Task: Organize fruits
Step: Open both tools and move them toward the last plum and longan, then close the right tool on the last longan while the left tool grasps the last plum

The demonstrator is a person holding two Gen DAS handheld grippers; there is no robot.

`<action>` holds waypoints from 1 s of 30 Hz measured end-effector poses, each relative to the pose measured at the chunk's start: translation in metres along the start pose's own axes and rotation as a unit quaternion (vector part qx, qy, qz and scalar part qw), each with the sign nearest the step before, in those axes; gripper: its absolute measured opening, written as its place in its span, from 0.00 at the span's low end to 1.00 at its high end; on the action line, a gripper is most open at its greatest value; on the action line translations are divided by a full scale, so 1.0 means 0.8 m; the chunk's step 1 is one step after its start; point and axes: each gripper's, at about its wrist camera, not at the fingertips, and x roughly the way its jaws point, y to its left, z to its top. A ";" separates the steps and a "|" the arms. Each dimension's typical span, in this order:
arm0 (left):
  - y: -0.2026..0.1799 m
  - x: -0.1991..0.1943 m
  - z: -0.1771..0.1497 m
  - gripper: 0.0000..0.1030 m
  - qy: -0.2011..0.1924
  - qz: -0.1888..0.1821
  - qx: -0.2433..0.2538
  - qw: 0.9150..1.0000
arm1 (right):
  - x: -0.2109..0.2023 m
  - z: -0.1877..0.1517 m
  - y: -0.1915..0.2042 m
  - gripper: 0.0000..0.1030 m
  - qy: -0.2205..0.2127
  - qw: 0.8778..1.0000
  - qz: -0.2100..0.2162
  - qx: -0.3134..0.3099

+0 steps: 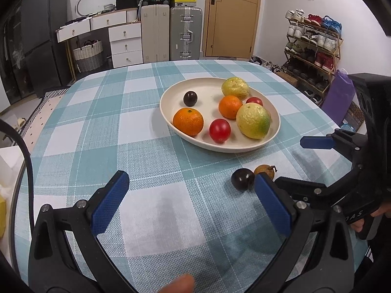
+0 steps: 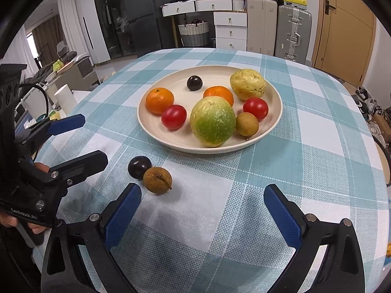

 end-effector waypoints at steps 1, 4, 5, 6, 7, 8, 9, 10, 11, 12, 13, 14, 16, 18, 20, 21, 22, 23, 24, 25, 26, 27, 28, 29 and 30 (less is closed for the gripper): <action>0.000 0.000 0.000 0.99 0.001 0.001 0.001 1.000 | 0.000 0.000 0.000 0.99 0.003 1.000 0.000 0.000; 0.000 0.001 0.000 0.99 0.000 -0.001 0.000 1.000 | -0.001 -0.001 0.002 0.99 0.003 1.000 0.000 -0.008; 0.001 0.001 0.000 0.99 0.000 -0.002 -0.002 1.000 | 0.000 -0.002 0.003 0.99 0.004 1.000 0.000 -0.009; 0.002 0.002 0.000 0.99 0.000 -0.002 -0.003 1.000 | 0.000 -0.002 0.003 0.99 0.005 1.000 -0.001 -0.010; 0.003 0.002 -0.001 0.99 0.000 -0.002 -0.004 1.000 | 0.001 -0.002 0.004 0.99 0.006 1.000 0.000 -0.012; 0.004 0.002 -0.001 0.99 0.001 -0.001 -0.005 1.000 | 0.003 -0.001 0.004 0.99 0.006 1.000 0.000 -0.013; 0.005 0.003 -0.001 0.99 0.002 0.001 -0.007 1.000 | 0.004 -0.001 0.005 0.99 0.006 1.000 -0.001 -0.015; 0.007 0.003 -0.001 0.99 0.000 0.003 -0.010 1.000 | 0.005 0.000 0.006 0.99 0.008 1.000 -0.001 -0.017; 0.009 0.003 -0.001 0.99 0.000 0.003 -0.014 1.000 | 0.005 0.000 0.008 0.99 0.008 1.000 -0.002 -0.019; 0.011 0.004 -0.001 0.99 0.001 0.003 -0.018 1.000 | 0.006 0.001 0.009 0.99 0.008 1.000 -0.002 -0.020; 0.014 0.005 -0.001 0.99 0.002 0.002 -0.023 1.000 | 0.007 0.001 0.011 0.99 0.009 1.000 -0.001 -0.022; 0.016 0.004 -0.001 0.99 0.001 0.002 -0.026 1.000 | 0.007 0.002 0.012 0.99 0.009 1.000 0.001 -0.024; 0.019 0.005 -0.002 0.99 0.002 0.001 -0.033 0.999 | 0.007 0.003 0.015 0.99 0.006 1.000 0.008 -0.029; 0.022 0.006 -0.002 0.99 0.004 -0.002 -0.037 0.999 | 0.007 0.004 0.017 0.98 0.005 0.999 0.013 -0.031; 0.022 0.006 -0.003 0.99 0.004 -0.002 -0.039 0.999 | 0.007 0.004 0.020 0.95 0.006 0.999 0.023 -0.033; 0.023 0.006 -0.003 0.99 0.004 -0.003 -0.039 0.999 | 0.007 0.004 0.021 0.91 0.007 0.999 0.029 -0.035; 0.023 0.005 -0.003 0.99 0.003 -0.004 -0.039 0.999 | 0.008 0.004 0.022 0.88 0.008 0.999 0.033 -0.036; 0.023 0.006 -0.003 0.99 0.004 -0.005 -0.040 0.999 | 0.009 0.004 0.023 0.81 0.009 0.999 0.036 -0.037; 0.023 0.006 -0.003 0.99 0.004 -0.005 -0.040 0.999 | 0.009 0.004 0.024 0.75 0.010 0.999 0.036 -0.037; 0.023 0.007 -0.003 0.99 0.005 -0.005 -0.040 0.999 | 0.010 0.004 0.024 0.73 0.010 0.999 0.037 -0.037; 0.023 0.006 -0.003 0.99 0.005 -0.004 -0.040 0.999 | 0.009 0.004 0.025 0.71 0.009 0.998 0.040 -0.037; 0.023 0.006 -0.003 0.99 0.005 -0.005 -0.040 0.999 | 0.009 0.003 0.026 0.68 0.007 0.998 0.045 -0.037; 0.023 0.006 -0.003 0.99 0.004 -0.005 -0.040 0.999 | 0.007 0.004 0.027 0.67 0.004 0.998 0.052 -0.037; 0.023 0.006 -0.003 0.99 0.005 -0.005 -0.040 0.999 | 0.006 0.004 0.028 0.63 0.003 0.998 0.057 -0.039; 0.023 0.007 -0.003 0.99 0.006 -0.005 -0.040 0.999 | 0.006 0.004 0.030 0.59 0.003 0.997 0.061 -0.042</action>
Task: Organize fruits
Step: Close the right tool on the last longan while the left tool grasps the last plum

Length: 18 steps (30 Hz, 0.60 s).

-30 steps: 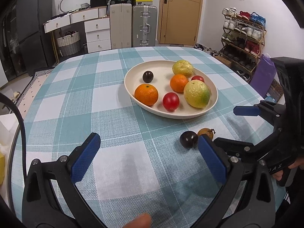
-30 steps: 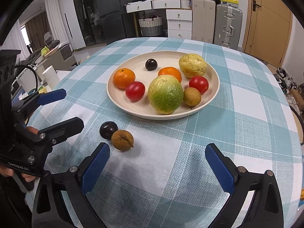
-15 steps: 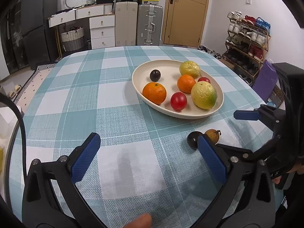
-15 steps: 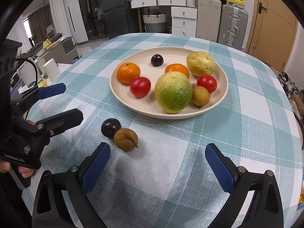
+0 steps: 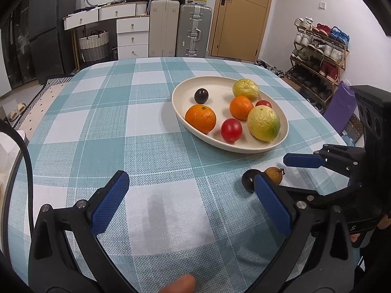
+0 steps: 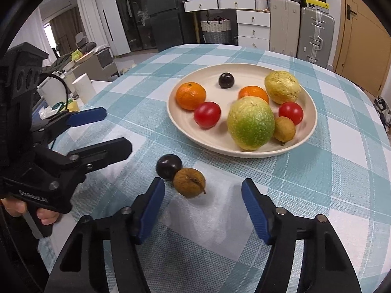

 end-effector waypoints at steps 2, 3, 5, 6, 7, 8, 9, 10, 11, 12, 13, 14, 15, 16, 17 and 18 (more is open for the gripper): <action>-0.001 0.001 0.000 0.99 0.002 0.000 0.001 1.000 | 0.001 0.001 0.003 0.52 0.002 1.000 0.002 -0.002; -0.001 0.000 0.000 0.99 0.001 0.000 0.001 1.000 | 0.003 0.001 0.004 0.49 0.004 1.000 0.001 -0.003; -0.001 0.000 0.000 0.99 0.000 -0.001 0.000 1.000 | 0.004 0.001 0.007 0.47 0.007 1.000 0.001 -0.007; -0.001 0.000 0.000 0.99 0.000 -0.001 0.000 1.000 | 0.005 0.002 0.008 0.44 0.007 1.000 0.003 -0.009; -0.001 0.000 0.001 0.99 0.000 -0.001 0.000 1.000 | 0.005 0.002 0.009 0.42 0.007 1.000 0.004 -0.010; -0.001 0.000 0.000 0.99 0.000 -0.001 0.000 1.000 | 0.006 0.002 0.009 0.40 0.007 1.000 0.005 -0.011; -0.001 0.000 0.000 0.99 0.001 -0.002 -0.001 1.000 | 0.006 0.002 0.010 0.37 0.007 1.000 0.005 -0.012; -0.001 0.000 0.000 0.99 0.001 -0.004 -0.001 1.000 | 0.006 0.002 0.010 0.35 0.005 1.000 0.007 -0.012; -0.002 0.000 -0.001 0.99 0.002 -0.006 -0.001 1.000 | 0.006 0.001 0.010 0.32 0.005 1.000 0.008 -0.012; -0.002 0.000 -0.001 0.99 0.002 -0.005 0.000 1.000 | 0.006 0.001 0.011 0.28 0.004 1.000 0.006 -0.013; -0.002 0.000 -0.001 0.99 0.001 -0.004 0.001 1.000 | 0.006 0.001 0.011 0.27 0.003 1.000 0.004 -0.015; -0.003 0.000 -0.001 0.99 0.001 -0.004 0.002 1.000 | 0.006 0.001 0.011 0.27 0.003 1.000 0.005 -0.016; -0.004 0.000 -0.001 0.99 0.002 -0.004 0.003 1.000 | 0.005 0.000 0.011 0.27 0.001 1.000 0.004 -0.016; -0.004 0.000 -0.001 0.99 0.002 -0.003 0.004 1.000 | 0.003 -0.001 0.011 0.27 -0.002 1.000 0.003 -0.016; -0.005 0.000 -0.001 0.99 0.002 -0.003 0.005 1.000 | 0.001 -0.001 0.010 0.27 -0.005 1.000 0.001 -0.015; -0.006 0.000 -0.001 0.99 0.003 -0.004 0.005 1.000 | -0.001 -0.001 0.009 0.27 -0.008 1.000 0.000 -0.013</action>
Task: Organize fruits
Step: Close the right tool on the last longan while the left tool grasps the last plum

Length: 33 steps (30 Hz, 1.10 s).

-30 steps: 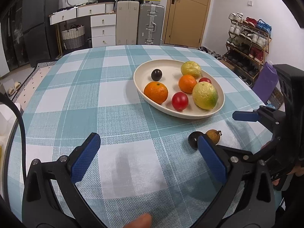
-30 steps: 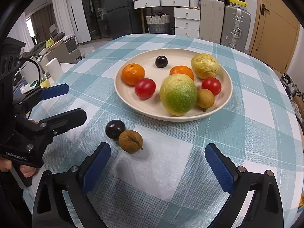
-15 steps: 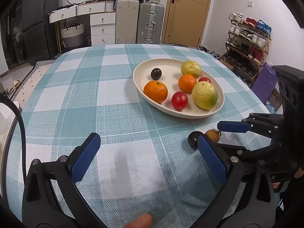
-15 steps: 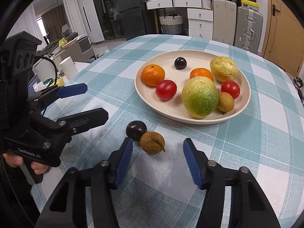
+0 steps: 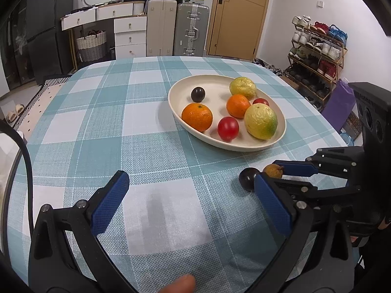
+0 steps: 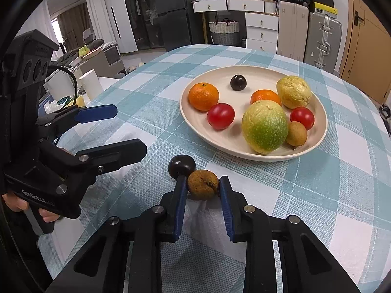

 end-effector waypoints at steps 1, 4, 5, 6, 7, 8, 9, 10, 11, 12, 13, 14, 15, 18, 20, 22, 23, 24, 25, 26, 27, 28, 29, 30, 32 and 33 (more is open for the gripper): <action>-0.001 0.000 0.000 0.99 0.001 -0.001 0.000 1.000 | -0.003 0.000 -0.002 0.27 -0.003 1.000 0.000 0.002; -0.006 0.003 0.000 0.99 0.008 -0.008 0.005 1.000 | -0.009 -0.001 -0.009 0.27 -0.010 1.000 -0.005 0.010; -0.008 0.003 -0.001 0.99 0.012 -0.010 0.008 1.000 | -0.011 -0.001 -0.013 0.27 -0.011 1.000 -0.007 0.013; -0.011 0.005 -0.001 0.99 0.016 -0.011 0.011 1.000 | -0.013 -0.001 -0.016 0.27 -0.013 1.000 -0.009 0.016; -0.015 0.007 -0.002 0.99 0.019 -0.012 0.015 1.000 | -0.015 -0.002 -0.019 0.27 -0.015 1.000 -0.009 0.020; -0.018 0.009 -0.002 0.99 0.022 -0.012 0.020 0.999 | -0.016 -0.003 -0.023 0.27 -0.016 1.000 -0.011 0.023; -0.022 0.011 -0.003 0.99 0.026 -0.010 0.024 0.999 | -0.018 -0.004 -0.025 0.27 -0.017 0.999 -0.013 0.025; -0.026 0.014 -0.003 0.99 0.030 -0.009 0.030 0.999 | -0.020 -0.005 -0.028 0.27 -0.017 0.999 -0.014 0.027; -0.030 0.017 -0.003 0.99 0.035 -0.008 0.035 0.999 | -0.021 -0.006 -0.030 0.27 -0.017 0.999 -0.016 0.028; -0.033 0.019 -0.003 0.99 0.038 -0.008 0.039 0.998 | -0.023 -0.007 -0.033 0.27 -0.018 0.999 -0.018 0.030; -0.037 0.022 -0.002 0.99 0.042 -0.009 0.041 0.998 | -0.024 -0.007 -0.035 0.27 -0.019 0.999 -0.019 0.031; -0.039 0.025 -0.002 0.98 0.044 -0.011 0.042 0.998 | -0.025 -0.008 -0.039 0.27 -0.020 0.999 -0.020 0.035; -0.041 0.028 -0.001 0.96 0.047 -0.015 0.043 0.998 | -0.027 -0.009 -0.040 0.27 -0.021 0.999 -0.021 0.037; -0.047 0.036 0.000 0.78 0.062 -0.028 0.046 0.997 | -0.030 -0.011 -0.046 0.27 -0.023 0.999 -0.024 0.043; -0.051 0.042 0.000 0.69 0.070 -0.034 0.051 0.996 | -0.032 -0.012 -0.049 0.27 -0.023 0.998 -0.026 0.045; -0.056 0.044 0.000 0.65 0.073 -0.041 0.058 0.995 | -0.034 -0.013 -0.051 0.27 -0.024 0.998 -0.026 0.047; -0.059 0.044 0.000 0.61 0.075 -0.046 0.062 0.994 | -0.035 -0.014 -0.052 0.27 -0.025 0.998 -0.027 0.048; -0.062 0.045 0.000 0.59 0.077 -0.047 0.068 0.994 | -0.035 -0.014 -0.052 0.27 -0.026 0.998 -0.027 0.048; -0.065 0.047 0.000 0.54 0.079 -0.047 0.073 0.993 | -0.036 -0.014 -0.053 0.27 -0.027 0.998 -0.027 0.049; -0.067 0.047 0.000 0.52 0.080 -0.045 0.078 0.993 | -0.036 -0.014 -0.053 0.27 -0.026 0.998 -0.027 0.050; -0.070 0.048 0.001 0.50 0.080 -0.044 0.083 0.992 | -0.036 -0.014 -0.053 0.27 -0.027 0.998 -0.027 0.049; -0.072 0.050 0.001 0.47 0.081 -0.047 0.088 0.992 | -0.037 -0.015 -0.053 0.27 -0.027 0.998 -0.027 0.049; -0.073 0.049 0.001 0.43 0.081 -0.050 0.091 0.991 | -0.038 -0.015 -0.053 0.27 -0.028 0.998 -0.027 0.050; -0.074 0.050 0.002 0.40 0.082 -0.053 0.092 0.991 | -0.038 -0.015 -0.053 0.27 -0.029 0.998 -0.027 0.050; -0.076 0.050 0.002 0.28 0.082 -0.056 0.097 0.990 | -0.039 -0.015 -0.054 0.27 -0.030 0.998 -0.027 0.052; -0.077 0.050 0.002 0.25 0.081 -0.058 0.100 0.990 | -0.039 -0.016 -0.055 0.27 -0.029 0.998 -0.028 0.052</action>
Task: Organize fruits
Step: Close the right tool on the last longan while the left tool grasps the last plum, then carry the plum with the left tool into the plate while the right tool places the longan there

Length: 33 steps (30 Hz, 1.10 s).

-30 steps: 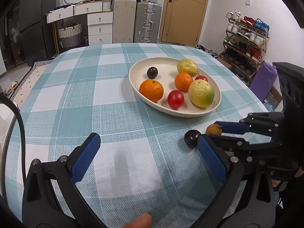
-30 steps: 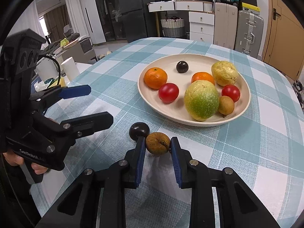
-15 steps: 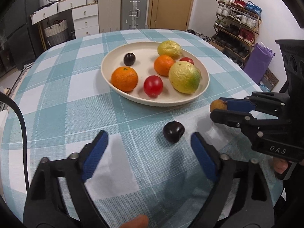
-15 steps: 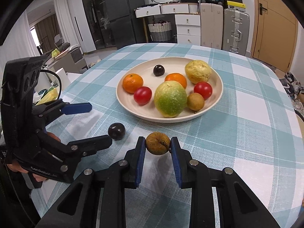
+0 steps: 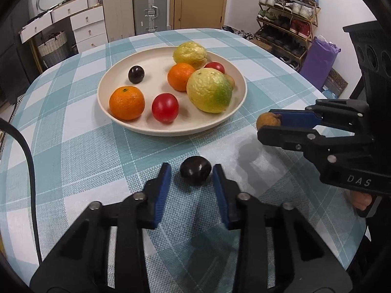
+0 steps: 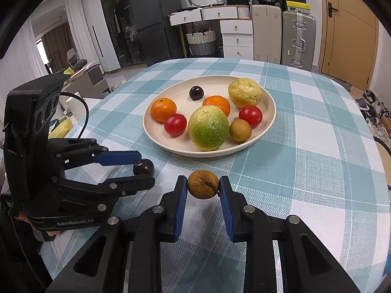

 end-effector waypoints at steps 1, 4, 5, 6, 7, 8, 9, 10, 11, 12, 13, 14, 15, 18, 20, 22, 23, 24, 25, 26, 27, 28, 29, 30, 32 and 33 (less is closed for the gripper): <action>-0.001 0.000 0.000 0.23 0.000 -0.005 0.002 1.000 | 0.000 0.000 0.000 0.27 0.001 1.000 -0.001 0.000; -0.003 -0.002 -0.002 0.22 0.000 -0.007 0.006 1.000 | -0.002 -0.001 0.000 0.27 -0.001 1.000 -0.002 0.001; -0.002 -0.002 -0.002 0.22 -0.001 -0.010 0.004 1.000 | -0.003 -0.001 0.000 0.27 -0.002 1.000 -0.002 0.002; -0.002 -0.004 -0.002 0.22 -0.003 -0.010 0.003 1.000 | -0.003 -0.001 -0.001 0.27 -0.002 1.000 -0.002 0.002; -0.001 -0.006 -0.002 0.22 -0.007 -0.010 0.002 1.000 | -0.003 -0.001 0.000 0.27 -0.002 1.000 -0.002 0.002; 0.000 -0.008 -0.002 0.22 -0.009 -0.011 0.000 1.000 | -0.002 -0.001 0.000 0.27 -0.001 1.000 -0.003 0.002; 0.001 -0.010 -0.002 0.22 -0.012 -0.011 -0.002 1.000 | -0.002 0.000 -0.001 0.27 -0.002 1.000 -0.003 0.002; 0.002 -0.012 -0.001 0.22 -0.016 -0.011 -0.004 1.000 | -0.003 0.000 0.000 0.27 -0.003 1.000 -0.004 0.002; 0.004 -0.015 -0.001 0.22 -0.020 -0.011 -0.006 1.000 | -0.004 0.000 0.000 0.27 -0.005 1.000 -0.004 0.002; 0.006 -0.019 0.000 0.22 -0.026 -0.011 -0.008 1.000 | -0.005 0.001 0.000 0.27 -0.008 1.000 -0.004 0.003; 0.008 -0.022 0.001 0.22 -0.032 -0.009 -0.010 0.999 | -0.006 0.002 -0.001 0.27 -0.010 1.000 -0.004 0.004; 0.009 -0.027 0.003 0.22 -0.039 -0.008 -0.012 0.999 | -0.007 0.003 -0.001 0.27 -0.013 1.000 -0.005 0.004; 0.011 -0.031 0.004 0.22 -0.046 -0.007 -0.015 0.999 | -0.008 0.005 -0.001 0.27 -0.015 1.000 -0.005 0.003; 0.018 -0.042 0.010 0.22 -0.066 -0.008 -0.025 0.997 | -0.012 0.009 -0.002 0.27 -0.023 1.000 -0.007 0.001; 0.022 -0.048 0.015 0.22 -0.076 -0.004 -0.028 0.997 | -0.015 0.012 -0.003 0.27 -0.030 1.000 -0.007 0.003; 0.025 -0.052 0.021 0.22 -0.084 -0.001 -0.031 0.996 | -0.017 0.016 -0.004 0.27 -0.036 0.999 -0.008 0.004; 0.027 -0.054 0.024 0.22 -0.087 0.002 -0.032 0.996 | -0.019 0.017 -0.004 0.27 -0.039 0.999 -0.009 0.004; 0.028 -0.055 0.026 0.22 -0.090 0.004 -0.034 0.995 | -0.020 0.017 -0.005 0.27 -0.042 0.999 -0.010 0.004; 0.030 -0.056 0.028 0.22 -0.092 0.006 -0.036 0.995 | -0.022 0.018 -0.005 0.27 -0.046 0.999 -0.010 0.005; 0.030 -0.057 0.030 0.22 -0.094 0.007 -0.038 0.995 | -0.023 0.019 -0.007 0.27 -0.050 0.999 -0.009 0.007; 0.030 -0.058 0.032 0.22 -0.096 0.009 -0.038 0.995 | -0.025 0.020 -0.008 0.27 -0.054 0.998 -0.009 0.009; 0.031 -0.059 0.034 0.22 -0.099 0.011 -0.038 0.994 | -0.027 0.021 -0.009 0.27 -0.058 0.998 -0.010 0.011; 0.030 -0.059 0.036 0.22 -0.102 0.013 -0.038 0.994 | -0.028 0.022 -0.011 0.27 -0.062 0.998 -0.010 0.013; 0.030 -0.059 0.039 0.22 -0.104 0.015 -0.038 0.994 | -0.029 0.024 -0.012 0.27 -0.065 0.998 -0.011 0.014; 0.029 -0.061 0.044 0.22 -0.109 0.017 -0.038 0.993 | -0.030 0.028 -0.016 0.27 -0.070 0.997 -0.012 0.016; 0.030 -0.061 0.047 0.22 -0.112 0.018 -0.038 0.993 | -0.032 0.029 -0.017 0.27 -0.074 0.997 -0.013 0.017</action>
